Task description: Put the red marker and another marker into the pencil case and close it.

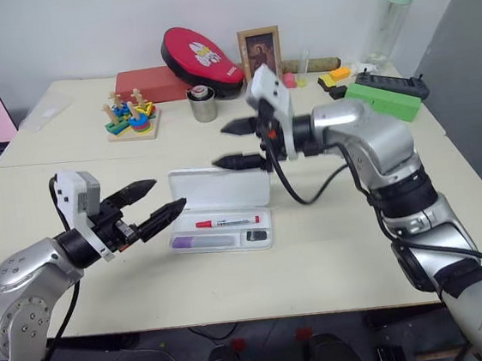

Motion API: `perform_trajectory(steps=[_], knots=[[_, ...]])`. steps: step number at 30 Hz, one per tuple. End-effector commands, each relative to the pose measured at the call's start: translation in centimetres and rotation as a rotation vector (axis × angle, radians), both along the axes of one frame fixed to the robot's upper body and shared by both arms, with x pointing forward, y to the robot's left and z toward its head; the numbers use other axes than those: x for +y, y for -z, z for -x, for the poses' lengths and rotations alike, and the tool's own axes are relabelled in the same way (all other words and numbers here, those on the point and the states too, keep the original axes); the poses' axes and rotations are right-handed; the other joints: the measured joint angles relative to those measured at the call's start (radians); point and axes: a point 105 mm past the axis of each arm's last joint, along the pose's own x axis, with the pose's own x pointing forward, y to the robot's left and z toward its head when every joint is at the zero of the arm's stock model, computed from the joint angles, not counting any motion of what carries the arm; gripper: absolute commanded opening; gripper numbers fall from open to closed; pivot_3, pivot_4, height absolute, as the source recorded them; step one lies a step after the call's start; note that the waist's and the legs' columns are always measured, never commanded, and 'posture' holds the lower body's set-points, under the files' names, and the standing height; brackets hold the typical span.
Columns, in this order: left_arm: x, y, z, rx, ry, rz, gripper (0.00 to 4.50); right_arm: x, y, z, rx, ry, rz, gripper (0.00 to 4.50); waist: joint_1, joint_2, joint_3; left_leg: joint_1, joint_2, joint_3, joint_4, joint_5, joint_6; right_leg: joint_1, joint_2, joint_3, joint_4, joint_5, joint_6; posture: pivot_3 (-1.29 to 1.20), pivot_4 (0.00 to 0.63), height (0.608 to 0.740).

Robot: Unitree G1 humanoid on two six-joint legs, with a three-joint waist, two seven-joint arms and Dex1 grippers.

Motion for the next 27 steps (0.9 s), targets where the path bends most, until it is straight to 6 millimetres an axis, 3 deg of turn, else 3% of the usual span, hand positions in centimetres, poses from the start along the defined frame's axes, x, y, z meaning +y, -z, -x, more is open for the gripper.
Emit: perform_trajectory(steps=[1,8,13,20,27], knots=[[0.5,-1.3,-0.1,-0.043,-0.041,0.048,4.5,0.0,0.4,-2.7,-0.021,0.14,0.032,2.89,0.001,0.0,0.0,-0.001,0.0,0.0,0.0,0.0,0.0,0.0,0.0,0.0,0.0,0.0,0.0,0.0,0.15,0.74],[0.8,-1.5,0.1,-0.048,-0.062,0.061,4.5,1.0,2.2,-4.0,-0.021,0.175,0.087,1.19,0.0,-0.001,0.0,-0.002,0.0,0.0,-0.002,0.0,0.0,-0.001,0.0,0.0,0.001,0.0,-0.001,0.0,0.15,0.74],[1.0,-1.3,0.5,-0.043,-0.063,0.06,4.5,1.4,3.3,-3.7,-0.023,0.148,0.137,0.05,-0.001,0.001,0.001,-0.002,0.0,0.0,-0.002,0.0,0.0,-0.001,0.0,0.0,0.001,0.0,-0.001,0.0,0.15,0.74],[1.1,-1.2,1.0,-0.039,-0.045,0.056,4.5,2.0,5.4,-1.3,-0.02,0.006,0.223,0.01,0.0,0.001,0.001,-0.002,0.0,0.0,-0.001,0.0,0.0,0.0,0.0,0.0,0.001,0.0,-0.001,0.0,0.15,0.74],[0.7,-0.5,1.5,-0.008,0.01,0.039,4.5,2.0,5.8,0.6,-0.013,-0.073,0.239,0.01,-0.001,0.001,0.001,-0.001,0.0,0.0,-0.001,0.0,0.0,0.0,0.0,0.0,0.001,0.0,-0.001,0.0,0.15,0.74]])
